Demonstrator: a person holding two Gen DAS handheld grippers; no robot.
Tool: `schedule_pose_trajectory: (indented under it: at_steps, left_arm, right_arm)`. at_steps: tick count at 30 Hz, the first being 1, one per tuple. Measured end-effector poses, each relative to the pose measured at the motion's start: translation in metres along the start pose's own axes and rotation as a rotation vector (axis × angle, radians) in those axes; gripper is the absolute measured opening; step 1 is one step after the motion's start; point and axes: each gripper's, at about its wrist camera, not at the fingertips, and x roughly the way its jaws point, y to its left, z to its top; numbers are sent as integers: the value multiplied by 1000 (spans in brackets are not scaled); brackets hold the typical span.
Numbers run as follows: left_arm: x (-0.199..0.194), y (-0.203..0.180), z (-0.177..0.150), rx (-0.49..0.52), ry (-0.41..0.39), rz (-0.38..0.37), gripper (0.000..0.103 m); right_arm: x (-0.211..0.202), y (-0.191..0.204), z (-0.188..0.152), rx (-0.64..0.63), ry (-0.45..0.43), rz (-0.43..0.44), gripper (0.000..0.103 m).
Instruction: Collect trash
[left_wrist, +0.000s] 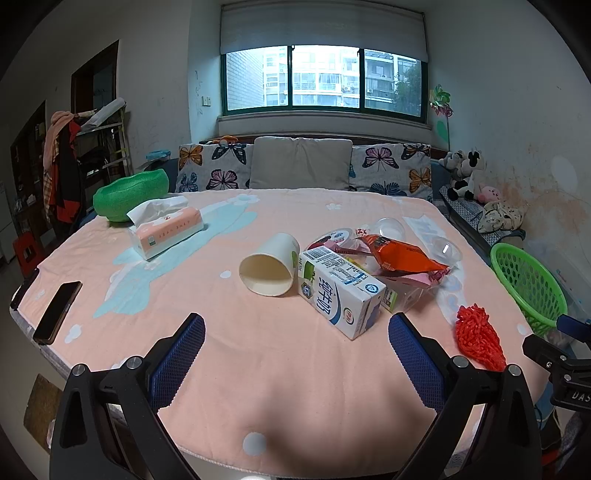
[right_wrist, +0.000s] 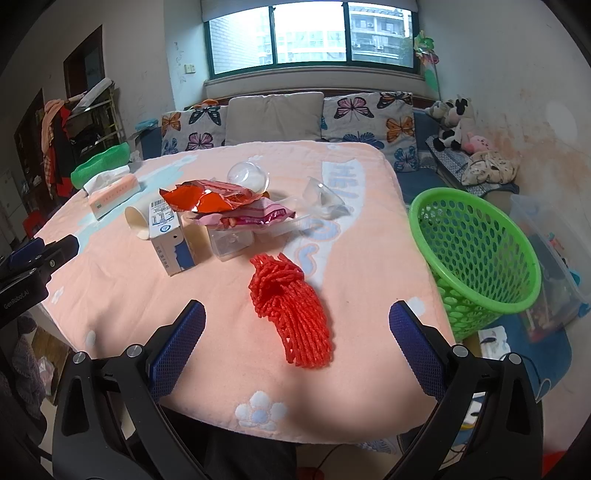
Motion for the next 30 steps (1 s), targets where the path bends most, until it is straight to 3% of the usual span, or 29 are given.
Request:
schedule_pose_trajectory:
  at_steps: [30]
  left_arm:
    - [24,-2,6,-1,40,-1,96]
  right_arm:
    - [27,-6,-1,10,43,25,99]
